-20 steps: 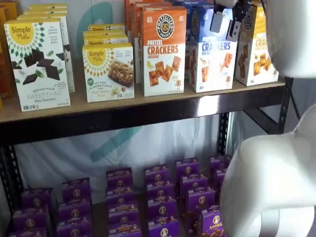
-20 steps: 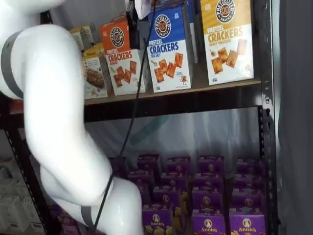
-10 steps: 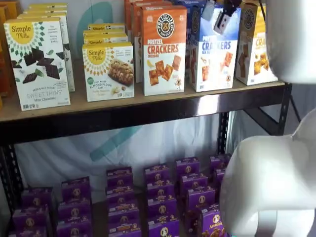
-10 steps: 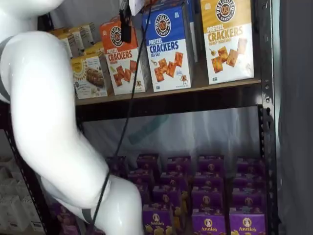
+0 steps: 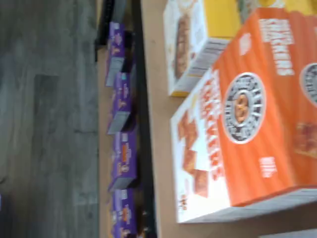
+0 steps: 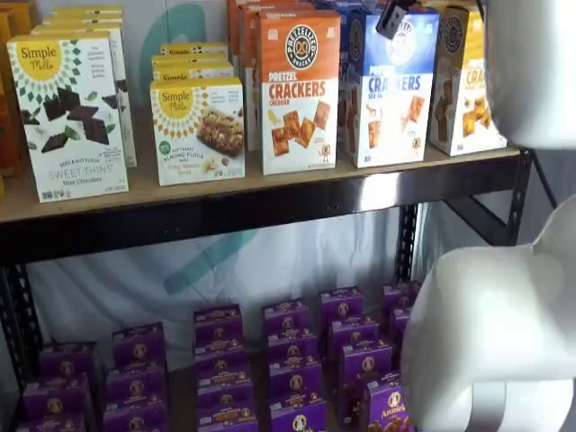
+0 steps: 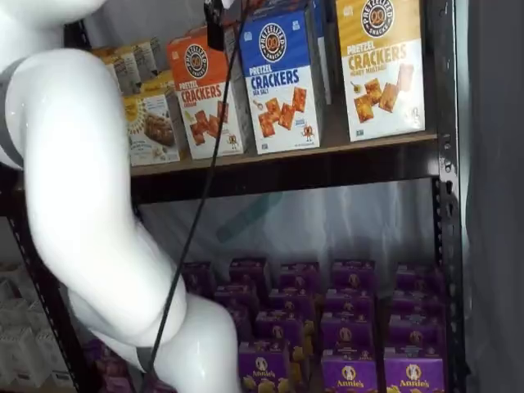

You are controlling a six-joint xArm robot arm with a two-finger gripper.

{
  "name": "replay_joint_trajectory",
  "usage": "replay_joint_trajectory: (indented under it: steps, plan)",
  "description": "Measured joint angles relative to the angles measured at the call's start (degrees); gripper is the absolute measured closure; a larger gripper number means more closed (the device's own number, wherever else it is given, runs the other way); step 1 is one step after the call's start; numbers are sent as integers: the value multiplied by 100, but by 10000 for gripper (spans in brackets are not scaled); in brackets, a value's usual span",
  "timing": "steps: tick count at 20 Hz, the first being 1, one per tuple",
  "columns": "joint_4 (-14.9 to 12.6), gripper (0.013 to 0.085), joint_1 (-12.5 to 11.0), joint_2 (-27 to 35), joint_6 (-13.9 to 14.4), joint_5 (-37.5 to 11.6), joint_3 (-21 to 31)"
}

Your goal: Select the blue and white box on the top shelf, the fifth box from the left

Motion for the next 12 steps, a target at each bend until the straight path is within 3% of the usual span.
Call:
replay_joint_trajectory:
  steps: [4, 12]
  plan:
    - [101, 130, -109, 302, -32, -82, -382]
    - [-263, 130, -18, 1025, -130, -94, -1088]
